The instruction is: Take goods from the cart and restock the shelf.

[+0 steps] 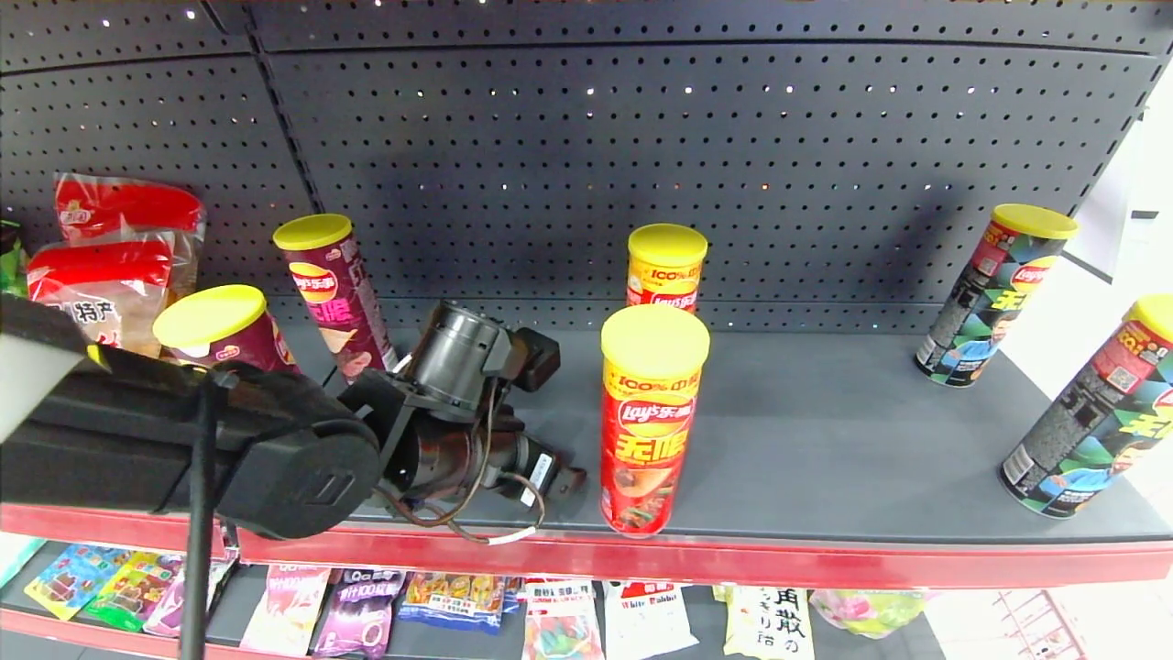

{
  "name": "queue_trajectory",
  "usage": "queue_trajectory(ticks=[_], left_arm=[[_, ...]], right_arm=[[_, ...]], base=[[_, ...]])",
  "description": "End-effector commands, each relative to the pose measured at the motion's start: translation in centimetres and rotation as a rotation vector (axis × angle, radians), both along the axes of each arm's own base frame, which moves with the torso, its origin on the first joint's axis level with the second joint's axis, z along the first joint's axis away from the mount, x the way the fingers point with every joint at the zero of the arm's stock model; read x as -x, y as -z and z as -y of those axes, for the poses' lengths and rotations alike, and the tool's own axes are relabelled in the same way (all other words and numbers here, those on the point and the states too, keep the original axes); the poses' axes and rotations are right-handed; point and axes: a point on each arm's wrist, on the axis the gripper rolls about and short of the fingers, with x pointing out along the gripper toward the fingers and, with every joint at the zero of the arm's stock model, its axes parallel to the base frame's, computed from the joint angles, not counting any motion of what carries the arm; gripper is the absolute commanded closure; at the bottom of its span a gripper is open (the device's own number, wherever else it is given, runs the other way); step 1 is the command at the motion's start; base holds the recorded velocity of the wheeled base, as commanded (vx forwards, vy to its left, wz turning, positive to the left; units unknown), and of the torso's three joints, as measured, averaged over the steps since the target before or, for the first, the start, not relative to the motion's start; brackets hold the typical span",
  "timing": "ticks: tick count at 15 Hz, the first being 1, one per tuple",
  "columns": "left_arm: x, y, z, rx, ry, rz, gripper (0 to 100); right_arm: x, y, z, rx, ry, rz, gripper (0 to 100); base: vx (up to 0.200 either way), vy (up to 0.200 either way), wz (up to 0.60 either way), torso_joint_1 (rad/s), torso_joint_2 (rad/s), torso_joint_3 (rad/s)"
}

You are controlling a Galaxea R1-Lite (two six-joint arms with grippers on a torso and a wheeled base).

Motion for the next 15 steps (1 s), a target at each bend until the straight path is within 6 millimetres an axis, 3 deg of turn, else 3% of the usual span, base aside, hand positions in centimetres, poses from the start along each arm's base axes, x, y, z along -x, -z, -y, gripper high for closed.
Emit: queue_trajectory(ticks=[1, 15], left_arm=[[-0.4, 0.2, 0.4, 0.0, 0.003, -0.001, 0], [-1.3, 0.1, 1.7, 0.012, 0.017, 0.015, 0]], right_arm=[[-0.1, 0.0, 0.0, 0.001, -0.001, -0.004, 0], [0.0, 0.0, 0.0, 0.001, 0.0, -0.001, 0]], base=[[0.0, 0.0, 0.0, 0.0, 0.0, 0.0], [0.0, 0.0, 0.0, 0.0, 0.0, 0.0]])
